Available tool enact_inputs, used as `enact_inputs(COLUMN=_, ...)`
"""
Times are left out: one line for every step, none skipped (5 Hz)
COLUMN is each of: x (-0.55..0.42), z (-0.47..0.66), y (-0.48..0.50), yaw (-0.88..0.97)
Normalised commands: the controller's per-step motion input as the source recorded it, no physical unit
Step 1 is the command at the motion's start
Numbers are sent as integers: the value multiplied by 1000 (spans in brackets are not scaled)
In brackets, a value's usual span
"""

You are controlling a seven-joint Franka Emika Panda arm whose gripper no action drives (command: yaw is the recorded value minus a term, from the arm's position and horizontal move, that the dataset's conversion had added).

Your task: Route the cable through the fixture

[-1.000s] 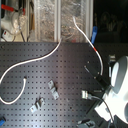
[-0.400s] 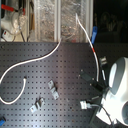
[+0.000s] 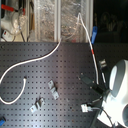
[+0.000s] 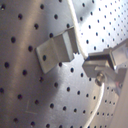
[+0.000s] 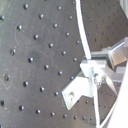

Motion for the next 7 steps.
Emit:
enact_inputs(x=86, z=94, y=-70, yaw=0)
enact_inputs(x=68, z=97, y=-96, yaw=0)
enact_inputs(x=2, z=336, y=3, yaw=0)
enact_inputs(x=-171, z=397, y=22, yaw=0)
enact_inputs(x=-205, z=191, y=113, yaw=-117)
enact_inputs(x=-380, z=-237, y=-35, yaw=0)
enact_inputs(x=-498, z=-240, y=-194, yaw=0)
